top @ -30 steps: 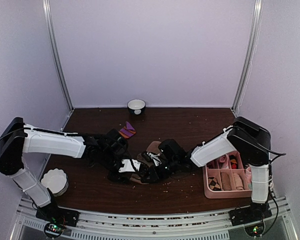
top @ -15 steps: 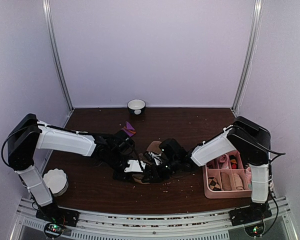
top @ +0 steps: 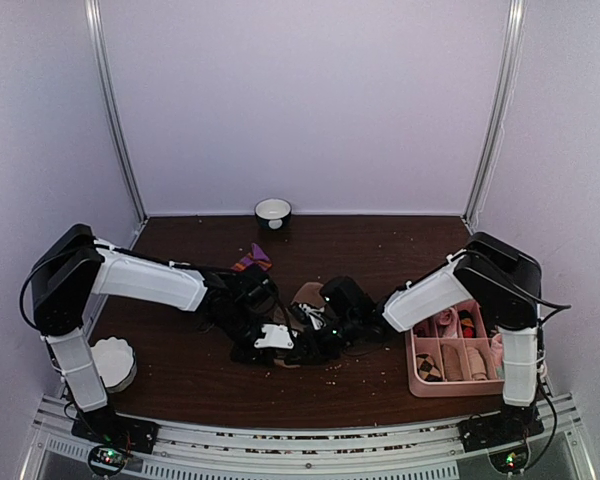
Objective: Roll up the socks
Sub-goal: Roll the sock at the center of the board.
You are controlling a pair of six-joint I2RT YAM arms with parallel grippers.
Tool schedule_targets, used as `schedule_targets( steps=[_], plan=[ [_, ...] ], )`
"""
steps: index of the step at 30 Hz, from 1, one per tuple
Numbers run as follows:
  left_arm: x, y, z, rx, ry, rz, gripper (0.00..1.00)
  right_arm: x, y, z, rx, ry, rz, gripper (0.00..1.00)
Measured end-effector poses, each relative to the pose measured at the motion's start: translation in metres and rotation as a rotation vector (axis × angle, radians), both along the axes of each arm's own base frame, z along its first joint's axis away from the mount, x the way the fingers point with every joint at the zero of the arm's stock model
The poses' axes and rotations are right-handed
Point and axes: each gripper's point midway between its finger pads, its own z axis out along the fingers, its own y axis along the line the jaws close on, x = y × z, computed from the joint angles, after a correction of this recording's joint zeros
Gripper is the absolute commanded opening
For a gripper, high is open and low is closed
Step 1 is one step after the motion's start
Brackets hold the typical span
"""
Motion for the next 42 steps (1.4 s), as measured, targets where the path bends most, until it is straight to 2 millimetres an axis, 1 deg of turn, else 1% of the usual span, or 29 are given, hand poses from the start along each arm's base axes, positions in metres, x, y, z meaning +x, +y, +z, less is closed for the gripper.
schedule_targets(
  steps=[2,3,4,5,8,11,13,15,18,23,24,25,26,27,28,29,31,34,36,40,42],
  plan=[
    [0.001,-0.002,0.001,0.005,0.011,0.002,0.0,0.0,-0.002,0.0,-0.001,-0.004,-0.002,0.11],
    [0.001,-0.003,0.001,0.007,0.018,0.003,0.0,0.0,-0.003,0.0,-0.003,-0.006,-0.005,0.2],
    [0.0,-0.005,0.001,0.008,0.032,0.003,0.0,0.001,-0.005,0.0,-0.004,-0.018,-0.008,0.27],
    [-0.001,-0.007,0.001,0.006,0.053,0.002,0.0,0.001,-0.007,0.002,-0.002,-0.026,-0.011,0.31],
    [-0.003,-0.018,0.008,-0.013,0.133,0.001,0.0,0.008,-0.017,0.009,-0.006,-0.085,-0.049,0.35],
    [-0.002,-0.024,0.009,-0.026,0.224,0.013,0.0,0.018,-0.028,0.011,-0.03,-0.145,-0.098,0.37],
    [0.002,-0.021,0.007,-0.019,0.28,0.049,0.0,0.021,-0.035,0.012,-0.049,-0.187,-0.121,0.37],
    [0.008,-0.014,0.002,0.0,0.338,0.098,0.0,0.022,-0.043,0.011,-0.075,-0.223,-0.14,0.37],
    [0.012,-0.008,-0.001,0.012,0.43,0.155,0.0,0.02,-0.058,0.01,-0.106,-0.276,-0.166,0.36],
    [0.01,-0.007,0.0,0.03,0.512,0.184,0.0,0.012,-0.086,0.012,-0.112,-0.387,-0.196,0.39],
    [0.009,-0.007,0.0,0.036,0.529,0.188,0.0,0.011,-0.091,0.016,-0.106,-0.427,-0.197,0.42],
    [0.008,-0.007,0.0,0.041,0.548,0.192,0.0,0.008,-0.093,0.019,-0.098,-0.465,-0.191,0.48],
    [0.007,-0.006,-0.001,0.044,0.568,0.196,0.0,0.004,-0.095,0.024,-0.088,-0.518,-0.18,0.57],
    [0.007,-0.006,-0.001,0.047,0.591,0.202,0.0,-0.003,-0.094,0.031,-0.077,-0.586,-0.148,0.86],
    [0.006,-0.005,-0.001,0.05,0.616,0.209,0.0,-0.009,-0.092,0.035,-0.066,-0.626,-0.128,0.98],
    [0.006,-0.003,-0.002,0.052,0.639,0.217,0.0,-0.016,-0.087,0.041,-0.055,-0.68,-0.09,1.0],
    [0.005,0.0,-0.002,0.057,0.702,0.236,0.0,-0.026,-0.077,0.05,-0.047,-0.792,-0.021,1.0],
    [0.003,0.004,-0.003,0.062,0.816,0.261,0.0,-0.038,-0.064,0.055,-0.057,-0.911,0.076,1.0],
    [0.0,0.006,-0.003,0.062,0.885,0.274,0.0,-0.042,-0.052,0.056,-0.072,-0.971,0.132,1.0],
    [-0.007,0.011,-0.003,0.082,0.967,0.292,0.0,-0.046,-0.025,0.052,-0.113,-1.064,0.247,0.95],
    [-0.01,0.013,-0.003,0.097,0.979,0.292,0.0,-0.044,-0.012,0.049,-0.133,-1.097,0.295,0.84]
  ],
)
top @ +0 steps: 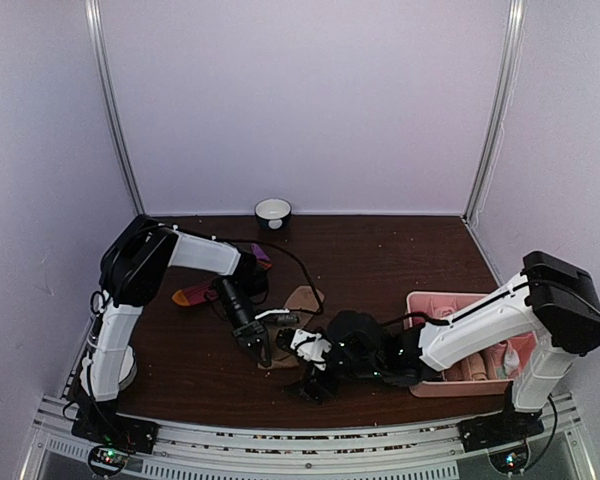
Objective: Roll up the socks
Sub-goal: Roll the sock at the center of the board.
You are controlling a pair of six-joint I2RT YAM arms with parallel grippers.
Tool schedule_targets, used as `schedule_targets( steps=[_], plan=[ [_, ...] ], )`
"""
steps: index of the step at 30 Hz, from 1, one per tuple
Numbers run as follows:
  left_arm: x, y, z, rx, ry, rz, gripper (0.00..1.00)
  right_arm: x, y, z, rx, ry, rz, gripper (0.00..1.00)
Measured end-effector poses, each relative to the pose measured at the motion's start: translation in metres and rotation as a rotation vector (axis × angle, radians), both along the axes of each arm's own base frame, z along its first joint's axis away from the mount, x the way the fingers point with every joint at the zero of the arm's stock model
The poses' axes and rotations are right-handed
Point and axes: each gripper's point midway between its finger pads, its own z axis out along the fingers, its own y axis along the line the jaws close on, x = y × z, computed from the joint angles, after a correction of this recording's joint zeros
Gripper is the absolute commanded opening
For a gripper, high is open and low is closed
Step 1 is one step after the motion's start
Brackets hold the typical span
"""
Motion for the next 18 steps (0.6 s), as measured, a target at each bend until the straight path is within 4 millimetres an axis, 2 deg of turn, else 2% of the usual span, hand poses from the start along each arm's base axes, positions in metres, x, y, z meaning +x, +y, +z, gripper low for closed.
schedule_targets(
  steps=[2,3,7,10,14,18],
  plan=[
    [-0.001,0.002,0.0,0.007,0.004,-0.004,0.0,0.003,0.012,-0.003,-0.029,-0.026,0.027,0.73],
    [-0.002,0.002,0.0,0.01,0.005,-0.006,0.0,0.004,0.017,-0.005,-0.042,-0.033,0.038,0.71],
    [-0.002,0.004,0.0,0.015,0.005,-0.01,0.0,0.015,0.04,-0.012,-0.08,-0.049,0.081,0.68],
    [-0.003,0.005,0.0,0.021,0.005,-0.013,0.0,0.018,0.042,-0.023,-0.11,-0.05,0.098,0.6],
    [-0.003,0.006,0.0,0.025,0.005,-0.017,0.0,0.018,0.038,-0.042,-0.155,-0.026,0.113,0.54],
    [-0.004,0.007,-0.001,0.029,0.005,-0.02,0.0,0.019,0.038,-0.043,-0.152,-0.014,0.118,0.45]
  ],
)
